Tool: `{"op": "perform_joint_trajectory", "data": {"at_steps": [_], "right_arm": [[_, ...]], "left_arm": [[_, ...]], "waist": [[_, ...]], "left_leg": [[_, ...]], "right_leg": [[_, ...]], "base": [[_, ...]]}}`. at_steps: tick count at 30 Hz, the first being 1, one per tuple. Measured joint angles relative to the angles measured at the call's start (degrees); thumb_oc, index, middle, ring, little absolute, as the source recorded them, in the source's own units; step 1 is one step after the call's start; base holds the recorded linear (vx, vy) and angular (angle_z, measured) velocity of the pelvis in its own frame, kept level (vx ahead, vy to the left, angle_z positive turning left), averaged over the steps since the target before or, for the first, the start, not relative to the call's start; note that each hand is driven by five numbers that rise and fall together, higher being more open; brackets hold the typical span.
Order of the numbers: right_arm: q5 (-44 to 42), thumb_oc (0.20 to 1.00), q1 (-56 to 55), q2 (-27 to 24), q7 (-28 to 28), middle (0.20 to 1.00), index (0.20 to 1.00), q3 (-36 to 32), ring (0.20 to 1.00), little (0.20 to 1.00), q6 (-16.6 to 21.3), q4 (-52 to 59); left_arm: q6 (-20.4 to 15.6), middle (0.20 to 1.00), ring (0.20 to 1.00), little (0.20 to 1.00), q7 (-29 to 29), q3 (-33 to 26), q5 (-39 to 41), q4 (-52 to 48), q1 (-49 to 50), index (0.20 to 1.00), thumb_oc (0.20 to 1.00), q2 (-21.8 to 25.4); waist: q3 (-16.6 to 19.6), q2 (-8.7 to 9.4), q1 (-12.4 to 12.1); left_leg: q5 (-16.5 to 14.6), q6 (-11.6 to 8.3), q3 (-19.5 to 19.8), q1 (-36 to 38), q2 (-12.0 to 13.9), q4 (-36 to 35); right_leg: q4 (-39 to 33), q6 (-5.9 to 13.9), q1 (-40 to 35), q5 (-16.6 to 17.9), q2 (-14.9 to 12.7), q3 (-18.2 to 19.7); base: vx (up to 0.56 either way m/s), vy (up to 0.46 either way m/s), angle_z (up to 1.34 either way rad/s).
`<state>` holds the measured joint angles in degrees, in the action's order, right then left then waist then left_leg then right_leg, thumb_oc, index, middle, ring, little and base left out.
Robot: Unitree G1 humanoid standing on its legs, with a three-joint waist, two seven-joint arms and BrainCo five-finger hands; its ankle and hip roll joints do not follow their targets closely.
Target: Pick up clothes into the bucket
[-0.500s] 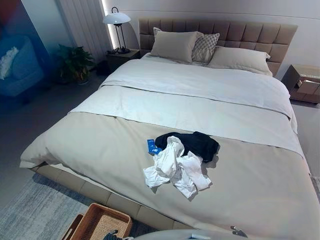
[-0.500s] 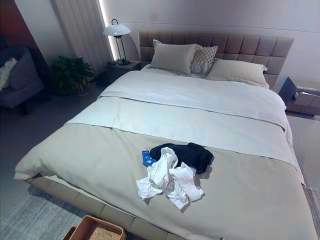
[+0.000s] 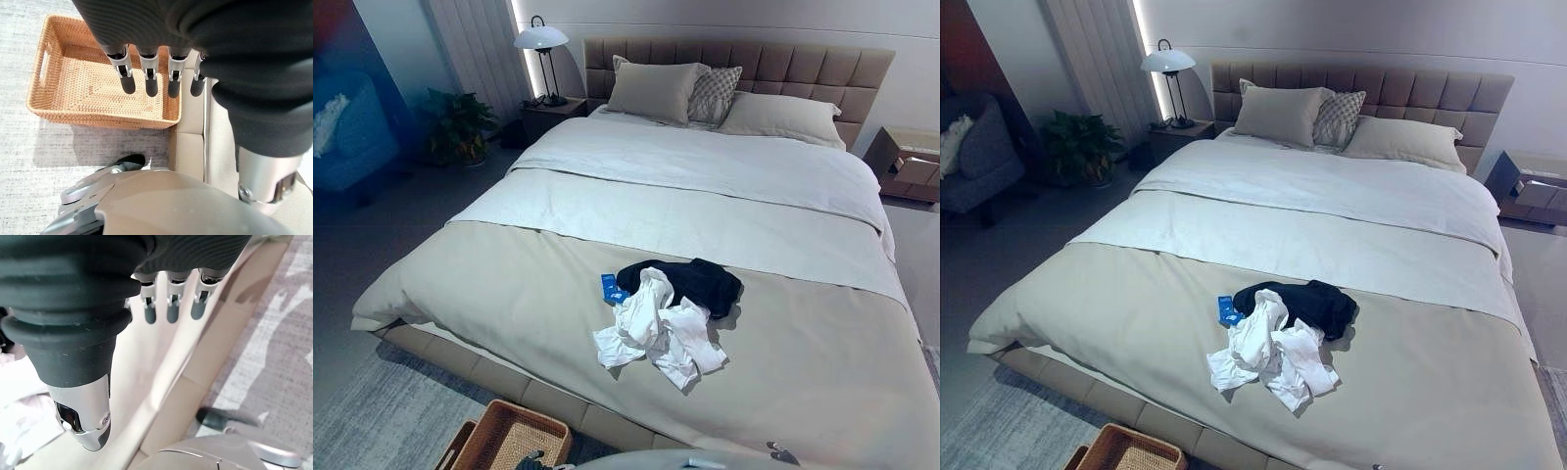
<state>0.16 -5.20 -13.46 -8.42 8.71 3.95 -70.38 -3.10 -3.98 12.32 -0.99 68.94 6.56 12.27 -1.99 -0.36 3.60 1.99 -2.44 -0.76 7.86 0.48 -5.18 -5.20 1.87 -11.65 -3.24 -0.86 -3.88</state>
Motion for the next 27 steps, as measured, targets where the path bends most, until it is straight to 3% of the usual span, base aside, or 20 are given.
{"op": "perform_joint_trajectory", "data": {"at_steps": [15,20,27], "right_arm": [[0.36,1.000,2.89,-1.36,-3.27,1.000,1.000,0.01,1.000,1.000,-1.15,1.91],[0.31,1.000,6.61,-3.21,-4.84,1.000,1.000,0.26,1.000,1.000,-0.85,8.79],[1.12,1.000,13.51,-7.17,-8.11,1.000,1.000,1.75,1.000,1.000,-0.03,21.14]], "left_arm": [[-0.02,1.000,1.000,1.000,-2.25,2.29,-0.61,0.16,-0.26,1.000,1.000,0.21],[-0.04,1.000,1.000,1.000,-3.48,2.25,-0.71,-0.03,-1.13,1.000,1.000,0.30],[-0.69,1.000,1.000,1.000,-5.66,2.33,-0.47,-4.53,-2.36,1.000,1.000,0.76]], "waist": [[0.87,-0.19,-0.17],[-0.34,-0.28,-0.16],[-5.25,-0.48,-1.24]], "left_leg": [[0.03,0.04,-0.49,-3.55,0.03,0.10],[0.28,0.36,-0.39,-5.51,-0.05,0.14],[0.73,0.93,0.83,-9.69,-0.44,1.39]], "right_leg": [[0.11,-0.15,3.76,0.40,0.01,0.27],[0.22,-0.10,5.75,0.85,-0.02,0.17],[1.45,0.00,9.49,0.98,-0.28,-1.09]], "base": [[0.01,0.002,-0.01],[-0.01,0.007,0.00],[-0.11,0.020,0.07]]}}
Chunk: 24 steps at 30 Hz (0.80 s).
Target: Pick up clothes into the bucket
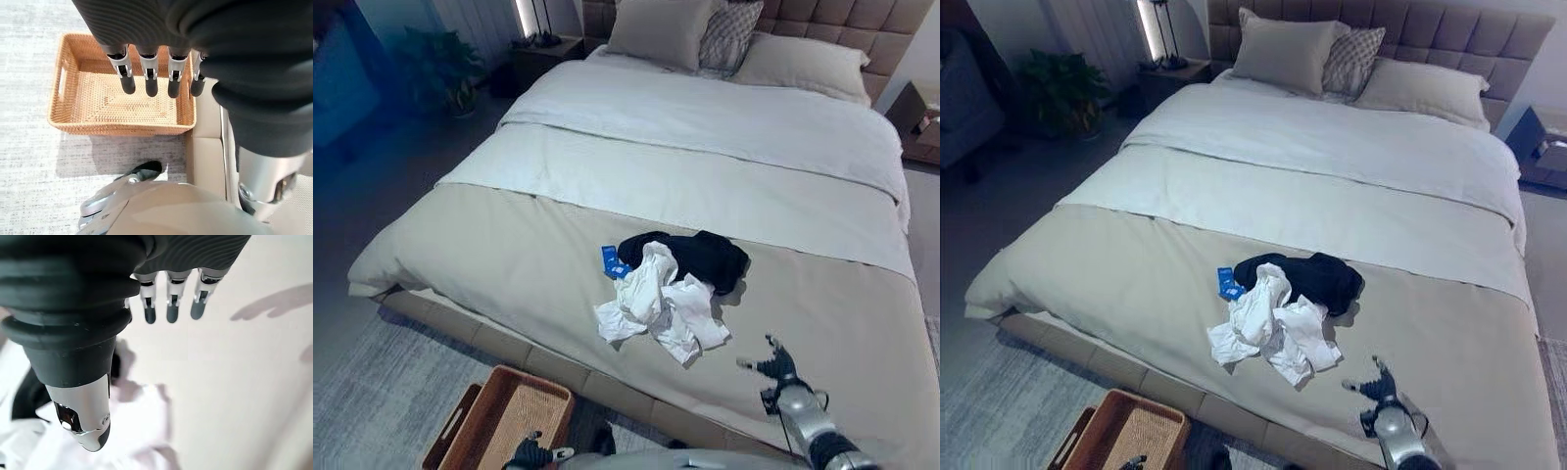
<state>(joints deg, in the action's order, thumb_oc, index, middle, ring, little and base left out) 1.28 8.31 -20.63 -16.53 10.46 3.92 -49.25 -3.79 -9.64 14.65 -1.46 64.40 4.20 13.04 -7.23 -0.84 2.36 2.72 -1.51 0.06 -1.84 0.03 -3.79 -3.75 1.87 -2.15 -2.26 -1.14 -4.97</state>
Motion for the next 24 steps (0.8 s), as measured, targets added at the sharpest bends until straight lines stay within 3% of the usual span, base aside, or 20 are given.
{"op": "perform_joint_trajectory", "data": {"at_steps": [5,11,20,24], "right_arm": [[3.29,1.000,7.88,-2.20,-1.38,1.000,1.000,3.00,1.000,1.000,0.42,5.50],[15.50,1.000,20.84,-8.96,-2.94,1.000,1.000,11.05,1.000,1.000,0.76,10.71],[24.20,1.000,26.96,-10.38,-4.75,1.000,1.000,16.27,1.000,1.000,0.41,10.47],[31.61,1.000,30.07,-15.84,-5.28,1.000,1.000,22.43,1.000,1.000,-0.33,9.89]], "left_arm": [[-0.77,1.000,1.000,1.000,-1.53,0.02,0.50,-1.10,-2.66,1.000,1.000,0.00],[-2.06,1.000,1.000,1.000,-3.08,1.92,0.60,-2.73,-5.54,1.000,1.000,0.18],[-2.49,1.000,1.000,1.000,-4.55,3.33,1.11,-3.97,-8.56,1.000,1.000,0.87],[-3.52,1.000,1.000,1.000,-4.92,4.23,1.11,-5.49,-9.79,1.000,1.000,1.08]], "waist": [[-4.33,-0.30,-0.49],[-9.76,-1.47,-3.21],[-12.31,-1.61,-3.54],[-12.96,-1.79,-4.81]], "left_leg": [[0.35,0.36,0.72,-3.54,-0.28,1.46],[0.53,0.61,1.63,-8.70,-1.13,3.63],[0.99,1.25,1.65,-11.24,-2.46,3.62],[1.05,1.34,1.54,-11.91,-2.82,3.62]], "right_leg": [[2.02,0.08,3.39,0.03,-0.27,-0.82],[4.66,0.32,8.50,-0.16,-1.17,-1.55],[5.86,0.55,11.25,-0.34,-2.64,-1.65],[5.77,0.59,11.93,-0.32,-2.98,-1.59]], "base": [[-0.11,0.034,0.08],[-0.05,0.054,0.07],[-0.03,0.047,0.02],[0.00,0.010,0.00]]}}
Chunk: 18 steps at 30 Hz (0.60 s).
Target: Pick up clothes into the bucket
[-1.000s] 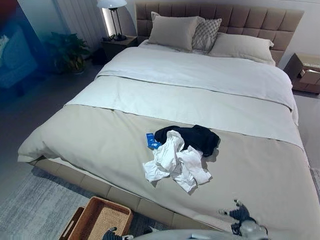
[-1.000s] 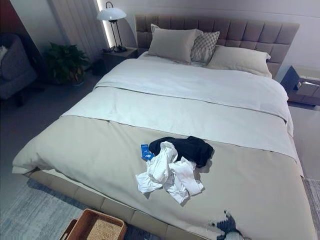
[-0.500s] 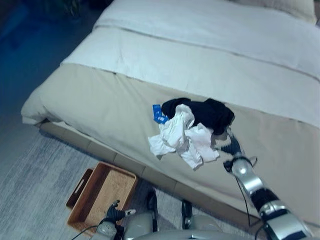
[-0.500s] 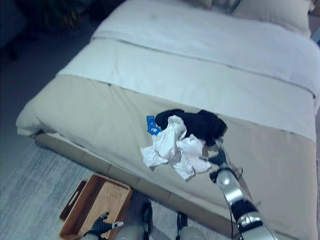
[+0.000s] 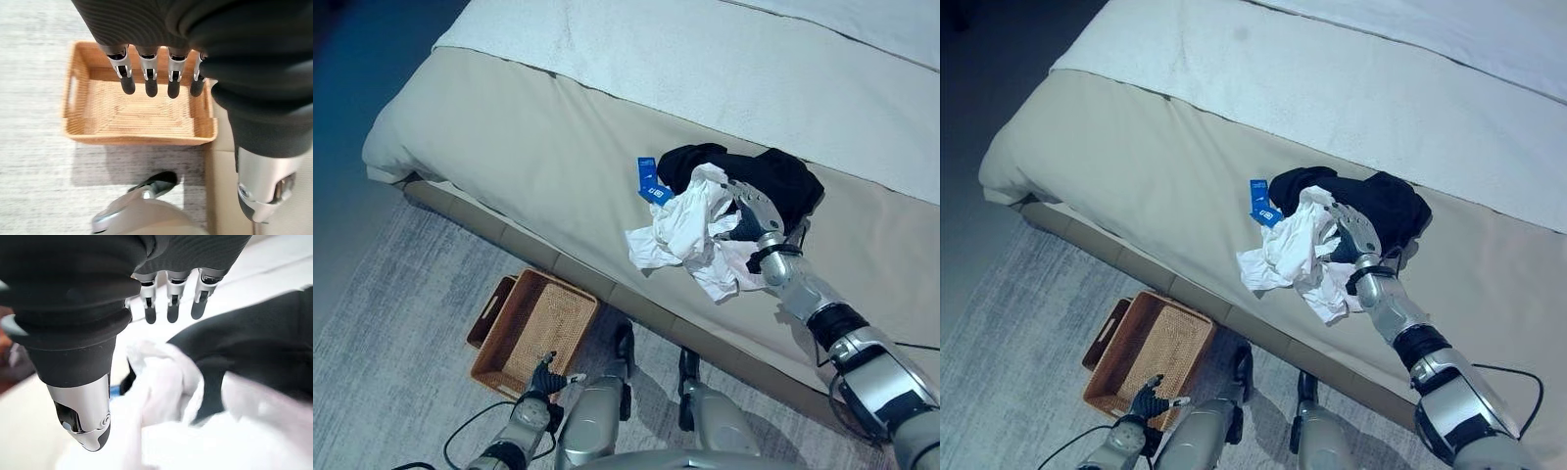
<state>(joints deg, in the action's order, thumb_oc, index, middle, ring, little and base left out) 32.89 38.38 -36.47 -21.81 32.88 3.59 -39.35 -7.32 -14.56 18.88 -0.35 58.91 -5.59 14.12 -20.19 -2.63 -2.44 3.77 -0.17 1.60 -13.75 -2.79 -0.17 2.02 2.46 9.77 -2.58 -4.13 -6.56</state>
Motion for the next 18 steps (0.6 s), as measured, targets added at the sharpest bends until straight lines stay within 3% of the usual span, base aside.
{"op": "perform_joint_trajectory", "data": {"at_steps": [5,13,18], "right_arm": [[4.65,1.000,3.59,-0.56,-0.04,1.000,1.000,2.37,1.000,1.000,-1.39,-1.86],[5.32,1.000,4.08,-0.34,-0.04,1.000,1.000,3.54,1.000,1.000,-1.85,-2.77],[14.54,1.000,8.07,-2.65,0.93,1.000,1.000,11.60,1.000,1.000,-2.97,-9.18]], "left_arm": [[-0.02,1.000,1.000,1.000,-0.19,0.23,0.00,0.11,-0.55,1.000,1.000,-0.04],[-0.01,1.000,1.000,1.000,-0.34,0.33,0.01,0.27,-0.55,1.000,1.000,-0.10],[-0.22,1.000,1.000,1.000,-0.39,0.83,0.10,0.34,-0.65,1.000,1.000,-0.11]], "waist": [[-0.30,0.11,-0.15],[-0.32,0.20,-0.07],[-0.27,0.32,-0.13]], "left_leg": [[0.03,0.05,0.09,0.00,-0.03,-0.01],[0.10,0.10,0.30,0.24,0.06,0.00],[0.49,0.61,0.32,0.28,0.13,0.00]], "right_leg": [[-0.10,0.04,-0.08,0.03,0.02,-0.06],[-0.26,0.04,-0.65,0.05,0.09,-0.30],[-0.36,0.51,-0.82,0.38,0.13,-0.47]], "base": [[0.00,0.000,0.00],[0.00,-0.001,0.01],[0.00,-0.004,0.01]]}}
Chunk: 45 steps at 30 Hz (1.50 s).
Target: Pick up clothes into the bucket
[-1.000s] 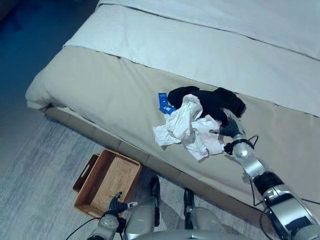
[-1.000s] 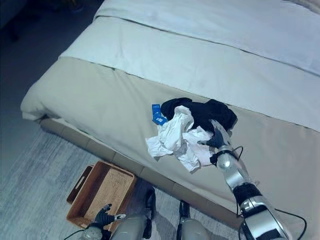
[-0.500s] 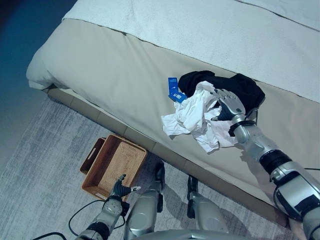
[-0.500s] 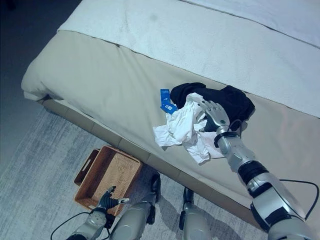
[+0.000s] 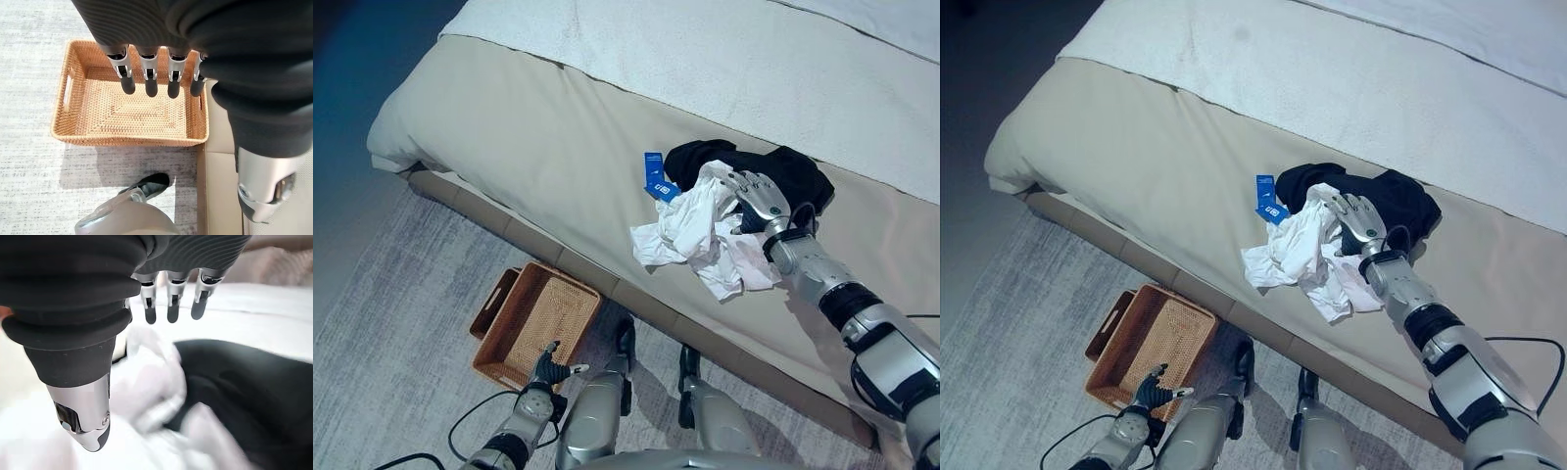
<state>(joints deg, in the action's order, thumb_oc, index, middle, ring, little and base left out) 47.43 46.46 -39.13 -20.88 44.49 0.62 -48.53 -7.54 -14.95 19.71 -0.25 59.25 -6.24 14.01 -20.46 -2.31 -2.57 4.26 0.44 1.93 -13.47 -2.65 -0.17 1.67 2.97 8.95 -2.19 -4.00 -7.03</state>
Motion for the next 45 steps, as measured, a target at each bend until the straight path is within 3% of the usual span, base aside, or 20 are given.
{"op": "perform_joint_trajectory", "data": {"at_steps": [7,22,33,38,45], "right_arm": [[7.20,1.000,1.43,-0.09,3.16,1.000,1.000,5.72,1.000,1.000,-0.77,-3.35],[7.57,1.000,1.72,2.96,3.68,1.000,1.000,5.71,1.000,1.000,-0.99,-6.04],[7.62,1.000,2.39,7.63,-3.50,1.000,1.000,3.21,1.000,1.000,-6.51,-7.38],[7.56,1.000,5.96,8.21,-4.29,1.000,1.000,3.12,1.000,1.000,-7.61,-8.47],[4.88,1.000,10.24,9.58,-5.94,1.000,1.000,2.12,1.000,1.000,-8.89,-13.42]], "left_arm": [[-0.03,1.000,1.000,1.000,0.20,1.20,0.05,0.56,-0.01,1.000,1.000,-0.02],[-0.02,1.000,1.000,1.000,0.11,1.59,2.26,0.35,-0.26,1.000,1.000,0.23],[-0.06,1.000,1.000,1.000,-2.57,1.61,4.53,0.36,-0.87,1.000,1.000,0.16],[-0.14,1.000,1.000,1.000,-3.19,1.62,5.64,0.22,-2.47,1.000,1.000,0.60],[-0.44,1.000,1.000,1.000,-4.12,3.99,6.75,-2.21,-4.30,1.000,1.000,1.21]], "waist": [[0.15,0.27,0.04],[0.73,1.32,-1.10],[0.01,1.85,-2.40],[-3.47,2.31,-4.11],[-6.17,1.96,-6.19]], "left_leg": [[0.36,-0.03,-0.02,0.05,0.04,0.00],[0.41,-0.05,0.40,-2.81,-0.11,1.08],[0.67,-0.45,2.72,-6.56,-0.24,2.87],[1.69,-1.41,4.24,-8.58,-0.24,3.11],[2.06,-1.76,7.17,-12.13,-1.50,5.51]], "right_leg": [[-0.18,0.55,-0.09,0.40,0.02,0.06],[0.65,0.58,2.60,0.43,-0.04,0.01],[1.57,0.53,5.01,0.33,0.09,-1.90],[4.02,0.21,7.42,-0.34,0.05,-3.15],[12.64,-0.08,12.63,-4.53,-1.71,-5.87]], "base": [[0.00,0.000,0.00],[-0.01,-0.007,0.01],[-0.02,-0.033,0.09],[-0.03,-0.022,0.14],[-0.03,-0.010,0.23]]}}
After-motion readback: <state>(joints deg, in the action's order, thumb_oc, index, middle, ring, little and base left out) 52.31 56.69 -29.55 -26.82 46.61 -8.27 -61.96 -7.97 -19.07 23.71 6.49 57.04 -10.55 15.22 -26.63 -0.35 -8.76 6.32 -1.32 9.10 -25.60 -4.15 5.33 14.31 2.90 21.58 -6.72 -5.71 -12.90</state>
